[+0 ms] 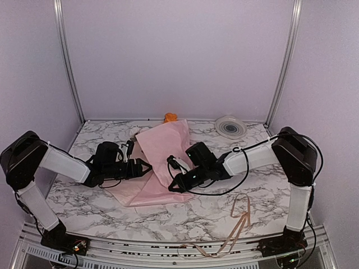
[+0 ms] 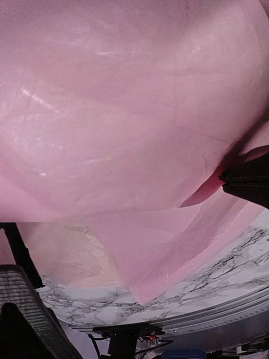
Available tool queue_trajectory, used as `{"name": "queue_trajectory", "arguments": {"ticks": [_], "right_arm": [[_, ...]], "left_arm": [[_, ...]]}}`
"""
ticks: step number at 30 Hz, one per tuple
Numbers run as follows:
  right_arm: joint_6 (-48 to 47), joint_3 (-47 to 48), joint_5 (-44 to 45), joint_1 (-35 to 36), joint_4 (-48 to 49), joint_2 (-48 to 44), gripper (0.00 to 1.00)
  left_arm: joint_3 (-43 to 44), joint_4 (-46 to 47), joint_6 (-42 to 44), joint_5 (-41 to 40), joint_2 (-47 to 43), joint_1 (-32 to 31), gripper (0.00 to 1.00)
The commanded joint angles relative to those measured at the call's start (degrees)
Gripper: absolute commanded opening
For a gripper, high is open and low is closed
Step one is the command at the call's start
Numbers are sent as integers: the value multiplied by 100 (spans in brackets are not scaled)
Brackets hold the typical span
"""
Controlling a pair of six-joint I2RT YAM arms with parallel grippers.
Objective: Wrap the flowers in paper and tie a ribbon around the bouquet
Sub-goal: Fold the one-fourth-folded wrapping paper at the center of the board.
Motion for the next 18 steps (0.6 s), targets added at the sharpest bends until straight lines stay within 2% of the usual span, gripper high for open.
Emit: {"name": "queue_trajectory", "arguments": {"ticks": [1, 5, 7, 8, 9, 12, 13, 14, 16, 18], "right_arm": [[-140, 133, 136, -13, -97, 17, 0], [-175, 189, 131, -15, -116, 27, 0], [-224, 193, 147, -14, -150, 5, 0], [-254, 205, 151, -16, -181, -3, 0], [-286, 203, 166, -19, -211, -12, 0], [-431, 225, 182, -10, -362, -65, 0], [-510, 237, 159, -4, -412, -97, 0], [-593, 269, 95, -12, -495, -146, 4], [-838, 331, -71, -24, -668, -286, 22], [-1035, 331, -248, -40, -747, -470, 35]], "left_arm": [[469, 1121, -270, 685, 333, 52, 74], [986, 1156, -470, 904, 1032, 60, 73], [1152, 1174, -555, 963, 1286, 62, 69], [1221, 1175, -576, 981, 1370, 57, 63], [1304, 1175, -599, 1020, 1418, 66, 54], [1366, 1176, -539, 1091, 1336, 93, 9], [1338, 1166, -495, 1091, 1257, 141, 0], [1295, 1111, -446, 1064, 1159, 201, 0], [1204, 867, -314, 1003, 1002, 419, 0], [1113, 598, -239, 1053, 941, 684, 0]]}}
